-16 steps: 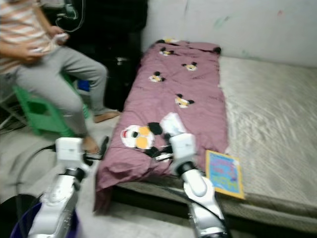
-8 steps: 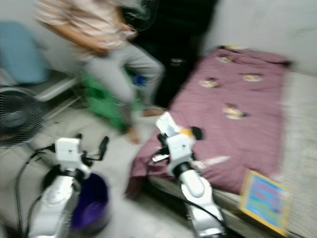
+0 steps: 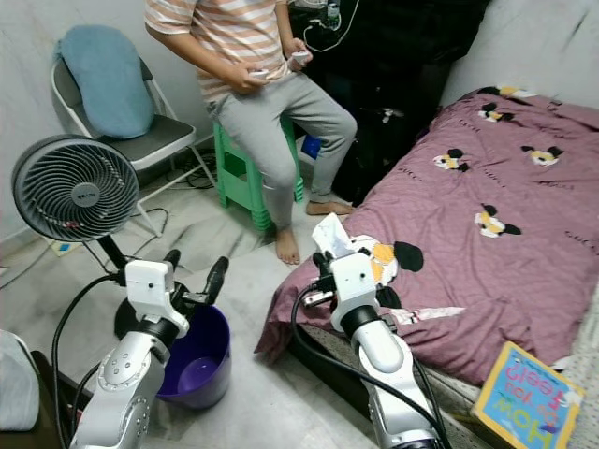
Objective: Clean up the room
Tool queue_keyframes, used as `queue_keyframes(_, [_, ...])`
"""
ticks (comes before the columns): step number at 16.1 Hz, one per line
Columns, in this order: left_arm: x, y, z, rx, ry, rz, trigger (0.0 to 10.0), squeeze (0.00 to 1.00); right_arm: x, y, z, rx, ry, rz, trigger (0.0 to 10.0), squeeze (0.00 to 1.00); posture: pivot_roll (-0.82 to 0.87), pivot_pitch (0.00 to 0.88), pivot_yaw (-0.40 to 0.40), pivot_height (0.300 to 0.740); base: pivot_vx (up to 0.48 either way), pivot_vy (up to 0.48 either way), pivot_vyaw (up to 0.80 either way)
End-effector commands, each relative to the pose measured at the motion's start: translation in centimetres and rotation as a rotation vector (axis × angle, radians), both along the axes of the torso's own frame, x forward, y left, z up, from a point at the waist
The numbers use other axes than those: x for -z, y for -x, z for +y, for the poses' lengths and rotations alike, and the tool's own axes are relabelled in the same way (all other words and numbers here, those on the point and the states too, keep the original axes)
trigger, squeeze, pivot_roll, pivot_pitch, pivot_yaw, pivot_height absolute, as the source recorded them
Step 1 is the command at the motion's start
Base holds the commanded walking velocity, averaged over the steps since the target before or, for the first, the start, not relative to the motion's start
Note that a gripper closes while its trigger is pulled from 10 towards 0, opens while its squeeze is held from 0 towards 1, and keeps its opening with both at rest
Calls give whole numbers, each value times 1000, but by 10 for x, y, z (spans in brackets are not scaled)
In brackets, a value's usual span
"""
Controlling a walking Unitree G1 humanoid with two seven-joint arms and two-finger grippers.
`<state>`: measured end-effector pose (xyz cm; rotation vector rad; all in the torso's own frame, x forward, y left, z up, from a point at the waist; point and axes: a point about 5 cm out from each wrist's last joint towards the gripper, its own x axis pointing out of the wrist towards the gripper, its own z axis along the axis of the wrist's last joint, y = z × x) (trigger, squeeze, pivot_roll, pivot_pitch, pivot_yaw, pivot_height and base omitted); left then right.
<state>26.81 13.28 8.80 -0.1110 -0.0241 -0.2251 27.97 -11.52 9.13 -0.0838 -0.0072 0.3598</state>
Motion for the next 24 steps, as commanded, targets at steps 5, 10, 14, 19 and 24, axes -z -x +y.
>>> queue_keyframes(5, [-4,-1,6,-10,-11,-21,10000,0,-4,-1,7,-26,-10,-20,10000,0,52,0,14,740,103,0,709])
queue_keyframes(10, [-4,-1,7,-5,-13,-19,10000,0,-3,-1,8,-23,-18,-14,10000,0,51,0,19,740,205,0,96])
queue_keyframes(14, [-3,-1,7,-2,-9,-20,10000,0,-3,-1,8,-22,-17,-15,10000,0,51,0,20,740,273,0,0])
queue_keyframes(19, [-3,-1,7,-7,-13,-18,10000,0,-3,-1,8,-21,-19,-15,10000,0,51,0,18,740,302,0,0])
queue_keyframes(24, [0,-3,10,-33,-29,1,10000,0,-3,-2,7,-13,-26,-16,10000,0,52,0,22,740,0,0,0])
